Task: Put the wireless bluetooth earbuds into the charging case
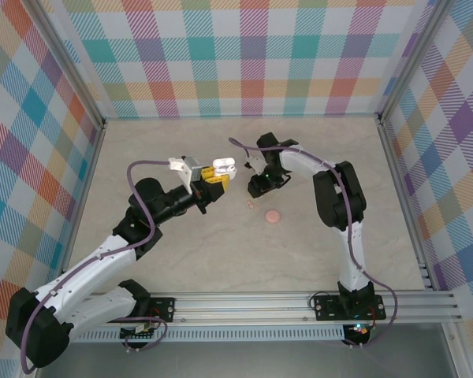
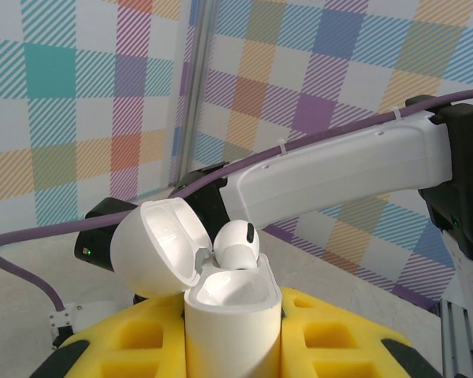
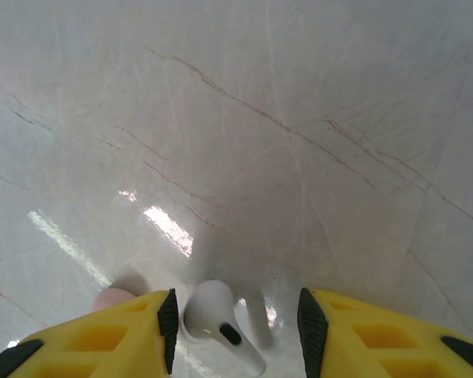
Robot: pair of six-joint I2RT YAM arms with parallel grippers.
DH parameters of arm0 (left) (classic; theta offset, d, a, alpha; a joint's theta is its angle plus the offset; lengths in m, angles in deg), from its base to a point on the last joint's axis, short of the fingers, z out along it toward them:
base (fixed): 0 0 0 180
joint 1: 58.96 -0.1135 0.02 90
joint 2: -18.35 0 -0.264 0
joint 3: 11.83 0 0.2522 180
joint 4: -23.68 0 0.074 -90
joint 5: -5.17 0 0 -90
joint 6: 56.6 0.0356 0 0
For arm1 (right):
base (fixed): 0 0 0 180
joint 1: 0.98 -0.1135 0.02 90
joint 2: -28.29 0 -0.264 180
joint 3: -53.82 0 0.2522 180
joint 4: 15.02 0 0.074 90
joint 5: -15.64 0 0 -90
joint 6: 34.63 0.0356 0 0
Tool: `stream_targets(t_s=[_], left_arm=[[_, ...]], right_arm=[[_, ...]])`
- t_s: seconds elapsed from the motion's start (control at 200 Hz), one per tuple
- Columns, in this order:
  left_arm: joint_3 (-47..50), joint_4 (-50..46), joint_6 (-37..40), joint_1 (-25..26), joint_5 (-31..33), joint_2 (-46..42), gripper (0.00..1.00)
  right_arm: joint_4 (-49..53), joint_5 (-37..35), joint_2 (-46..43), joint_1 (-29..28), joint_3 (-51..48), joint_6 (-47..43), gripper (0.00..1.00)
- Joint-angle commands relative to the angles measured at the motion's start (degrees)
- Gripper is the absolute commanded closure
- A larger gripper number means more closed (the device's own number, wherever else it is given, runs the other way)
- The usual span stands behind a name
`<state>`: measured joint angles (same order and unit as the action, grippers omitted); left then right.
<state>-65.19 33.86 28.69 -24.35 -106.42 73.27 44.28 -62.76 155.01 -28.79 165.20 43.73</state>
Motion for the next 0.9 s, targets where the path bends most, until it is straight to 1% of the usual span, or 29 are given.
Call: stream_targets(t_s=[0.0, 0.09, 0.18, 0.335, 0.355, 0.405, 0.45, 0.625, 0.8, 0.895], left_arm=[[-2.2, 1.7, 0.1, -0.7, -0.1, -0.1, 0.98], [-2.1, 1.7, 0.1, -0.7, -0.1, -0.1, 0.98], [-2.1, 1.7, 0.1, -0.7, -0.1, -0.1, 0.99], [-2.0, 1.6, 0.1, -0.6, 0.0, -0.3, 0.98], [-2.0, 1.6, 0.1, -0.7, 0.0, -0.4, 0.98], [-2.0, 1.6, 0.1, -0.7, 0.0, -0.5, 0.99], [-2.0, 1.7, 0.1, -0.7, -0.1, -0.5, 0.98], [-1.9, 2.0, -0.1, -0.6, -0.1, -0.4, 0.98], [-2.1, 1.8, 0.0, -0.6, -0.1, -0.4, 0.99], [-2.0, 1.7, 0.1, -0.7, -0.1, -0.5, 0.99]], right_arm=[[2.8, 1.1, 1.4, -0.7, 1.3, -1.6, 0.53], [3.1, -0.9, 1.5, -0.9, 1.2, -0.6, 0.58], [3.1, -4.9, 1.1, -0.7, 0.8, 2.0, 0.65], [2.9, -7.6, -1.0, 0.1, -0.9, 5.6, 0.69], [2.9, -7.9, -1.3, 0.1, -1.1, 7.4, 0.69], [3.0, -8.5, -1.9, 0.2, -1.6, 8.3, 0.67], [3.3, -8.1, -2.3, 0.2, -1.8, 8.3, 0.64], [4.5, -6.2, -2.9, 0.1, -1.5, 9.2, 0.57], [5.9, -5.4, -2.9, -0.7, -0.7, 10.7, 0.55], [6.1, -6.2, -2.8, -1.3, -0.8, 11.4, 0.54]])
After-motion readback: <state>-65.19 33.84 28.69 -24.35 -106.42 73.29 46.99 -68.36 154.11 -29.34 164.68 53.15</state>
